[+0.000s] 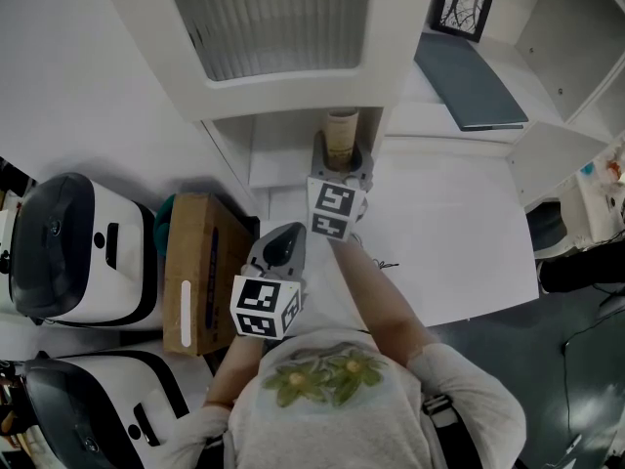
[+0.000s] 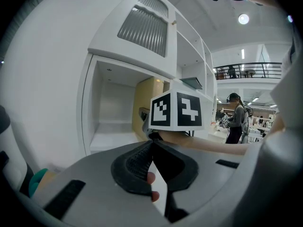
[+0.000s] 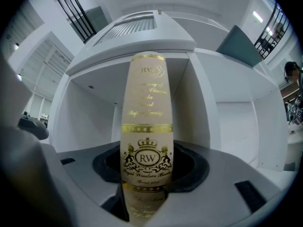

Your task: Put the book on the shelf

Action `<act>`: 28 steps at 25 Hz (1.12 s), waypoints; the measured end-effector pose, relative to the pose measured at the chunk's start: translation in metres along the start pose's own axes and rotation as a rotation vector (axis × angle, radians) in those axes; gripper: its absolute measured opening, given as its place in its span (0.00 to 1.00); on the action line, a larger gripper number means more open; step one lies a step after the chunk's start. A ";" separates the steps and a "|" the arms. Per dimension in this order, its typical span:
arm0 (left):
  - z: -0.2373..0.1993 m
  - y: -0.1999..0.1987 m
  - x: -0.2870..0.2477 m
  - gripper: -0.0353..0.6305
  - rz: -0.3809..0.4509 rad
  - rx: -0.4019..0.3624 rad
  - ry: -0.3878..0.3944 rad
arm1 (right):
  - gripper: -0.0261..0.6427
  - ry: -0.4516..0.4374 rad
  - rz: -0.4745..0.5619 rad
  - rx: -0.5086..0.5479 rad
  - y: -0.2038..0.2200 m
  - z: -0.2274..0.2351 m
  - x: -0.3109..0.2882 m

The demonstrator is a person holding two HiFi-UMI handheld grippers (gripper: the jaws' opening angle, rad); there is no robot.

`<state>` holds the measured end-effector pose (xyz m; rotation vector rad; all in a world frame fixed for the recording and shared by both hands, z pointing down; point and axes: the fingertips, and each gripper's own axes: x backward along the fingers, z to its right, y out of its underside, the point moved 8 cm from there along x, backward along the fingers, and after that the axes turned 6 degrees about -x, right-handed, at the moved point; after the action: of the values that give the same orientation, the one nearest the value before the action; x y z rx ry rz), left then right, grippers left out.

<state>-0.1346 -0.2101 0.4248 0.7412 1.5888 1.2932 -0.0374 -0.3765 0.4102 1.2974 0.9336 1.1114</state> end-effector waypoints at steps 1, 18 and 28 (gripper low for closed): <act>0.000 0.000 0.000 0.09 0.001 0.000 -0.001 | 0.39 0.000 0.000 0.000 0.000 0.000 0.000; 0.003 0.001 0.009 0.09 0.009 -0.003 -0.007 | 0.40 -0.064 -0.111 -0.027 0.003 0.001 0.028; 0.014 0.003 0.017 0.09 0.018 0.002 0.013 | 0.41 -0.140 -0.214 -0.154 0.016 0.022 0.099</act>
<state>-0.1284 -0.1881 0.4229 0.7510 1.5980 1.3117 0.0062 -0.2865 0.4350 1.1065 0.8438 0.8965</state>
